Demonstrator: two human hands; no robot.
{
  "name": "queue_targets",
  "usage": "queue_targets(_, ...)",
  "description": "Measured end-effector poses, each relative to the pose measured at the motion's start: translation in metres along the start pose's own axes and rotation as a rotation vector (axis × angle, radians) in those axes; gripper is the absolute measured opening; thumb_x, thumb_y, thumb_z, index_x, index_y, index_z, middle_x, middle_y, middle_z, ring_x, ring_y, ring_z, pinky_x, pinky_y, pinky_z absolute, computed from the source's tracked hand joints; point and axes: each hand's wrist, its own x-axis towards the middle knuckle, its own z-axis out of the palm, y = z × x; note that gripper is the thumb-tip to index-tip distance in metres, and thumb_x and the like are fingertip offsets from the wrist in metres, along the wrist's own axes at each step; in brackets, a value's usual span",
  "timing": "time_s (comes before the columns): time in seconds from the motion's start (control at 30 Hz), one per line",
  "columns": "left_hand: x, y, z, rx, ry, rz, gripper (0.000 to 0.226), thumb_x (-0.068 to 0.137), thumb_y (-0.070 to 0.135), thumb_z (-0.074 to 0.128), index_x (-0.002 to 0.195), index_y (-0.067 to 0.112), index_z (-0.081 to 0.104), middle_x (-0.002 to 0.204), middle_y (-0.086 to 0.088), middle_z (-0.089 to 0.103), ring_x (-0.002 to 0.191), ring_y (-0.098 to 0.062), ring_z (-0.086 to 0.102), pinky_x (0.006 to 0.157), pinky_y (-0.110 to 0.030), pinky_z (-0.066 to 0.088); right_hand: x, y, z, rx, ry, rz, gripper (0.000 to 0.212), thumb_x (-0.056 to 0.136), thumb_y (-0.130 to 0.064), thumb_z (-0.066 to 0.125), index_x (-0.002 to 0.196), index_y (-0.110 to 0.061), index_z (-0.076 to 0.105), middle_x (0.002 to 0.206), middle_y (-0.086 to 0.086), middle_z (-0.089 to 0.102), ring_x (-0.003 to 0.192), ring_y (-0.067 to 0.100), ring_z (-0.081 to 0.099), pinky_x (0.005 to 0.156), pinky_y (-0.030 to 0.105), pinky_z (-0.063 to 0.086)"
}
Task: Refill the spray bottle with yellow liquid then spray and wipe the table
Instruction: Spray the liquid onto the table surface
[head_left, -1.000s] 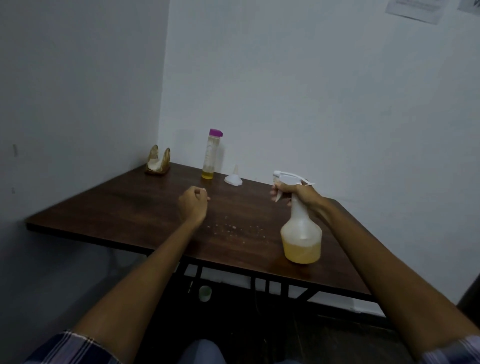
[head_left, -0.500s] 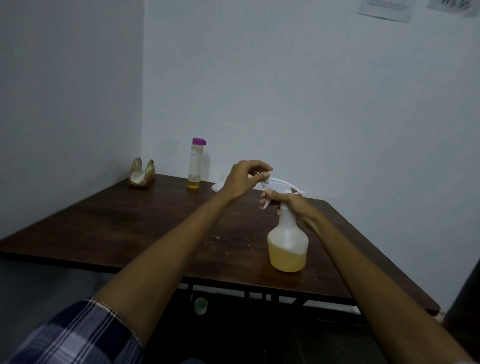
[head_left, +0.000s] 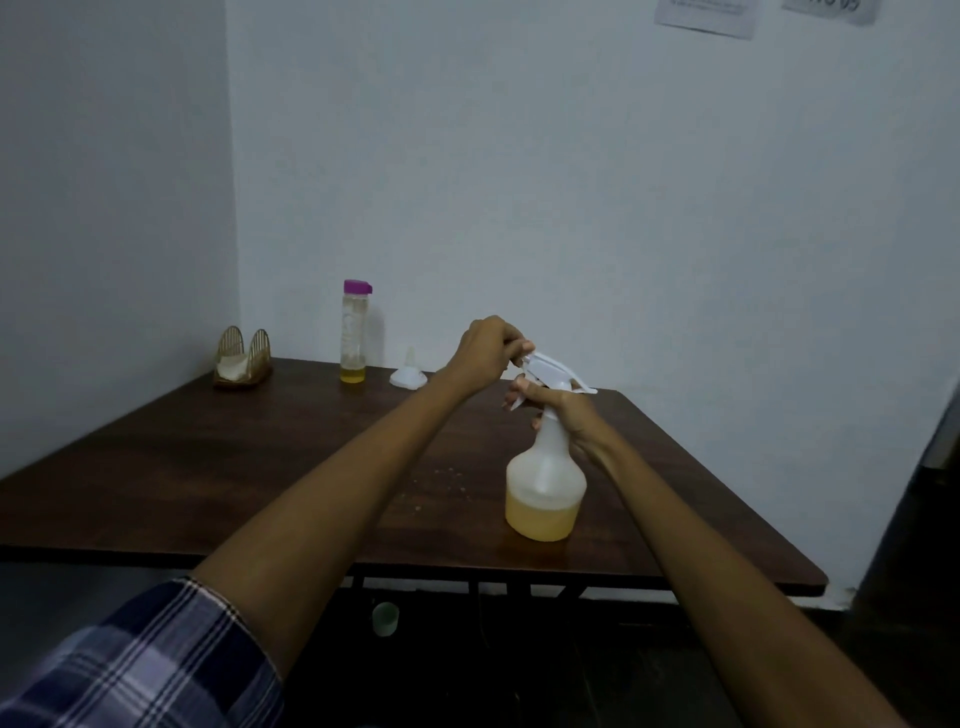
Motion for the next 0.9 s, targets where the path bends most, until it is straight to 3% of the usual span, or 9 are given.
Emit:
queue_targets(0.17,0.002,0.005,0.0,0.068,-0.027,-0.061,0.034,0.097,0.017,0.049,0.092,-0.01,0.069,0.095,-0.023,0.07,0.077,-0.02,0.055,0.076,-0.029,0.046,0.0,0.0,0.001,-0.013,0.002,-0.006,0.004,0.087,-0.017,0.063,0.088,-0.016,0.066,0.076,0.003,0.071,0.075,0.013,0.069,0.043,0.017,0.041)
queue_targets(0.23,0.005,0.008,-0.002,0.1,-0.058,-0.1,0.037,0.098,0.018,0.048,0.09,-0.011,0.068,0.095,-0.024,0.069,0.075,-0.02,0.051,0.071,-0.025,0.038,-0.001,0.0,0.001,-0.012,-0.002,-0.004,0.004,0.086,-0.02,0.064,0.084,-0.018,0.068,0.077,0.004,0.071,0.075,0.013,0.069,0.043,0.017,0.041)
queue_targets(0.33,0.006,0.008,-0.005,0.083,-0.09,-0.121,0.041,0.099,0.023,0.044,0.092,-0.01,0.068,0.093,-0.023,0.068,0.079,-0.025,0.053,0.073,-0.028,0.038,-0.002,-0.001,0.001,-0.01,-0.015,-0.001,0.006,0.084,-0.024,0.065,0.08,-0.019,0.068,0.076,0.002,0.071,0.075,0.011,0.069,0.043,0.016,0.041)
queue_targets(0.47,-0.008,-0.015,-0.003,-0.006,0.102,-0.227,0.04,0.102,0.024,0.031,0.115,-0.004,0.057,0.11,-0.02,0.065,0.103,-0.033,0.058,0.088,-0.036,0.042,-0.003,-0.002,0.004,-0.026,0.041,-0.008,0.014,0.089,-0.021,0.062,0.077,-0.015,0.065,0.065,-0.001,0.066,0.064,0.012,0.066,0.041,0.017,0.04)
queue_targets(0.53,-0.017,-0.036,-0.001,-0.031,0.241,-0.345,0.04,0.102,0.025,0.03,0.115,-0.004,0.056,0.111,-0.021,0.064,0.103,-0.033,0.058,0.089,-0.039,0.044,-0.003,-0.003,0.007,-0.054,0.105,-0.041,0.019,0.087,-0.021,0.065,0.071,-0.013,0.062,0.055,0.001,0.058,0.051,0.015,0.058,0.039,0.02,0.039)
queue_targets(0.63,-0.028,-0.058,-0.005,0.004,0.39,-0.453,0.039,0.102,0.022,0.029,0.113,-0.003,0.057,0.111,-0.02,0.063,0.103,-0.032,0.058,0.088,-0.041,0.048,-0.003,-0.002,0.007,-0.058,0.116,-0.051,0.019,0.086,-0.021,0.067,0.069,-0.014,0.062,0.053,0.001,0.055,0.048,0.015,0.055,0.039,0.02,0.04)
queue_targets(0.77,-0.035,-0.074,-0.012,0.076,0.452,-0.468,0.033,0.101,0.018,0.034,0.115,0.0,0.058,0.111,-0.017,0.063,0.102,-0.028,0.058,0.074,-0.029,0.043,-0.004,-0.003,0.003,-0.087,0.045,0.006,0.014,0.09,-0.024,0.061,0.081,-0.017,0.069,0.072,-0.002,0.072,0.069,0.011,0.069,0.046,0.017,0.045)
queue_targets(0.9,-0.035,-0.08,-0.013,0.072,0.447,-0.464,0.029,0.099,0.014,0.038,0.116,0.001,0.058,0.114,-0.016,0.063,0.105,-0.027,0.058,0.077,-0.028,0.046,0.0,0.001,0.005,-0.017,0.178,-0.056,0.021,0.084,-0.022,0.07,0.065,-0.014,0.064,0.049,0.001,0.055,0.044,0.014,0.052,0.044,0.024,0.042)
